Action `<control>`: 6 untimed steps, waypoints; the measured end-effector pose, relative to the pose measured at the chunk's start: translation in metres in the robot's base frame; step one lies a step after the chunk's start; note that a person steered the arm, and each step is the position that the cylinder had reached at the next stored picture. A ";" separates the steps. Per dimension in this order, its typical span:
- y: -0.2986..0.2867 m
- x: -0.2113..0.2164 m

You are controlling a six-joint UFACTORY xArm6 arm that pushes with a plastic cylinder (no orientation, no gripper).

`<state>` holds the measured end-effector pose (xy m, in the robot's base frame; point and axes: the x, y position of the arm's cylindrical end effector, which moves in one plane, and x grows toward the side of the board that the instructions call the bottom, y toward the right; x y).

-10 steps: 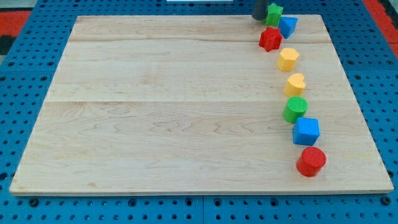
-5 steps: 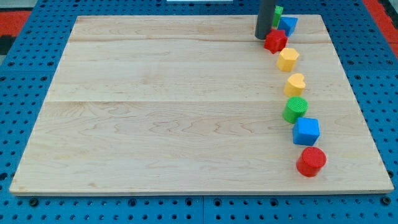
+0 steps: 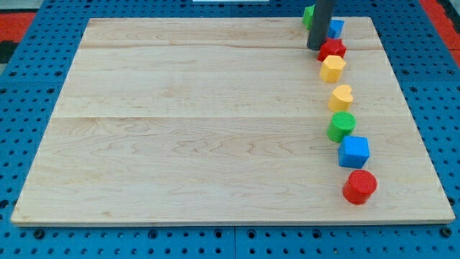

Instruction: Push the red star right and down a bit

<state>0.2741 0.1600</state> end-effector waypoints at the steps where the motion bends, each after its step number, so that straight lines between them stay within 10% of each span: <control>1: 0.005 0.000; 6: 0.072 -0.002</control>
